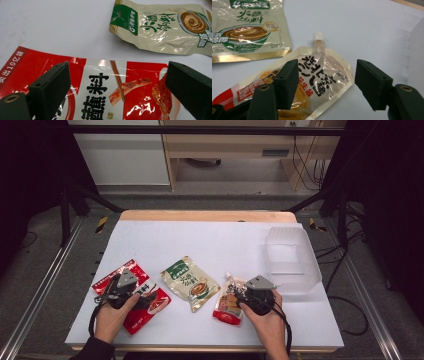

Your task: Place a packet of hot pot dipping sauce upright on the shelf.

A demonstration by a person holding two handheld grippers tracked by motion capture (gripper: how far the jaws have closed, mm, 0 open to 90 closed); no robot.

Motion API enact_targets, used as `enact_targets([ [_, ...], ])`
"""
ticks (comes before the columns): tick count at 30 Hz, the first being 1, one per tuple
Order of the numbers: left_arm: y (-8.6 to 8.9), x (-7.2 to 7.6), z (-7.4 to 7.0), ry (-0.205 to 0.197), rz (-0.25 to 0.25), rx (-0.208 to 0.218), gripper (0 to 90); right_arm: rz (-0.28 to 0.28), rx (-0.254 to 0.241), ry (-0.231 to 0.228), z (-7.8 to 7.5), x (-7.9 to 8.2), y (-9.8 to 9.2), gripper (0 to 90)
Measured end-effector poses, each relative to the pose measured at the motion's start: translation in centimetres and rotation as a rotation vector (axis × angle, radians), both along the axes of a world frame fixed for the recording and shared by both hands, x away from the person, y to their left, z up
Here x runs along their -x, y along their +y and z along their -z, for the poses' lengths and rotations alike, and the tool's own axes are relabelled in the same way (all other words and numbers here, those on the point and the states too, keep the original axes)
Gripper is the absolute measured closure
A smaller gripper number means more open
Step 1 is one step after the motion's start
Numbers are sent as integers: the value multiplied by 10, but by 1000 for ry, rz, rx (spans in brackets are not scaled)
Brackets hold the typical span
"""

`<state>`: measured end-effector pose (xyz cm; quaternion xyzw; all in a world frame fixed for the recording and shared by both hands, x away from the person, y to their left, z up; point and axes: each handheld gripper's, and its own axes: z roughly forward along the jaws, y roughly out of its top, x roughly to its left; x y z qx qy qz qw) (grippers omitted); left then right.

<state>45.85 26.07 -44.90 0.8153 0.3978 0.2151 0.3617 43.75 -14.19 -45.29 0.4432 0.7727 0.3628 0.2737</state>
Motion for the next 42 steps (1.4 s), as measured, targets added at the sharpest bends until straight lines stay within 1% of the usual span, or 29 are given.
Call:
enact_targets([
  [3, 0, 0, 0, 2, -2, -1, 62, 16, -10, 0, -1, -4, 0, 424],
  [5, 0, 1, 0, 7, 2, -10, 63, 13, -7, 2, -1, -8, 1, 437],
  [7, -1, 1, 1, 5, -3, -9, 65, 20, -12, 3, -2, -10, 3, 444],
  [8, -2, 1, 0, 7, 4, -18, 66, 19, 8, 6, -1, -16, 6, 455],
  [9, -2, 1, 0, 7, 4, -18, 67, 19, 8, 6, -1, -16, 6, 455],
  [10, -2, 1, 0, 3, 4, -23, 67, 27, 22, 7, -1, -21, 8, 475],
  [11, -2, 1, 0, 3, 4, -23, 67, 27, 22, 7, -1, -21, 8, 475],
  [12, -2, 2, 1, 1, 7, -27, 67, 29, 32, 12, -1, -26, 8, 495],
  [13, -2, 2, 1, 1, 7, -27, 67, 29, 32, 12, -1, -26, 8, 495],
  [14, -3, 2, 0, 0, 9, -30, 68, 43, 25, 23, 0, -32, 7, 501],
  [15, -3, 2, 0, 0, 9, -30, 68, 43, 25, 23, 0, -32, 7, 501],
  [16, -3, 2, 0, -2, 11, -30, 69, 52, 27, 36, 2, -37, 6, 502],
  [17, -3, 2, 0, -2, 11, -30, 70, 52, 27, 36, 2, -37, 6, 502],
  [18, -3, 2, 0, -2, 13, -31, 71, 54, 36, 55, 6, -41, 6, 495],
  [19, -3, 2, 0, -3, 14, -29, 71, 54, 36, 55, 6, -41, 6, 495],
  [20, -4, 2, 0, -4, 16, -29, 71, 63, 37, 70, 8, -44, 6, 478],
  [21, -4, 2, 0, -4, 16, -29, 71, 67, 31, 87, 9, -44, 5, 467],
  [23, -5, 2, 0, 0, 23, -37, 72, 66, 32, 96, 11, -45, 5, 457],
  [24, -6, 2, 0, -2, 23, -34, 72, 69, 26, 101, 12, -45, 4, 446],
  [25, -6, 3, 0, 0, 29, -43, 72, 63, 21, 111, 13, -46, 2, 439],
  [26, -7, 3, 0, -2, 31, -42, 72, 61, 19, 124, 16, -47, 1, 429],
  [27, -7, 3, 0, -2, 31, -42, 72, 61, 19, 124, 16, -47, 1, 429],
  [29, -7, 3, 0, -3, 34, -48, 72, 61, 24, 147, 19, -48, 0, 426],
  [32, -8, 3, 0, -1, 35, -46, 72, 57, 21, 166, 22, -49, 0, 427],
  [33, -8, 3, 1, -2, 34, -43, 72, 56, 16, 174, 22, -50, -1, 431],
  [36, -8, 3, 0, 1, 40, -49, 73, 57, 0, 179, 23, -50, -2, 455],
  [37, -8, 3, 0, 1, 41, -50, 73, 54, -9, 188, 23, -50, -2, 473],
  [41, -9, 3, 0, -1, 39, -47, 73, 54, -11, 193, 24, -50, -3, 490],
  [42, -9, 3, 0, -1, 39, -48, 73, 51, -16, 197, 24, -49, -4, 531],
])
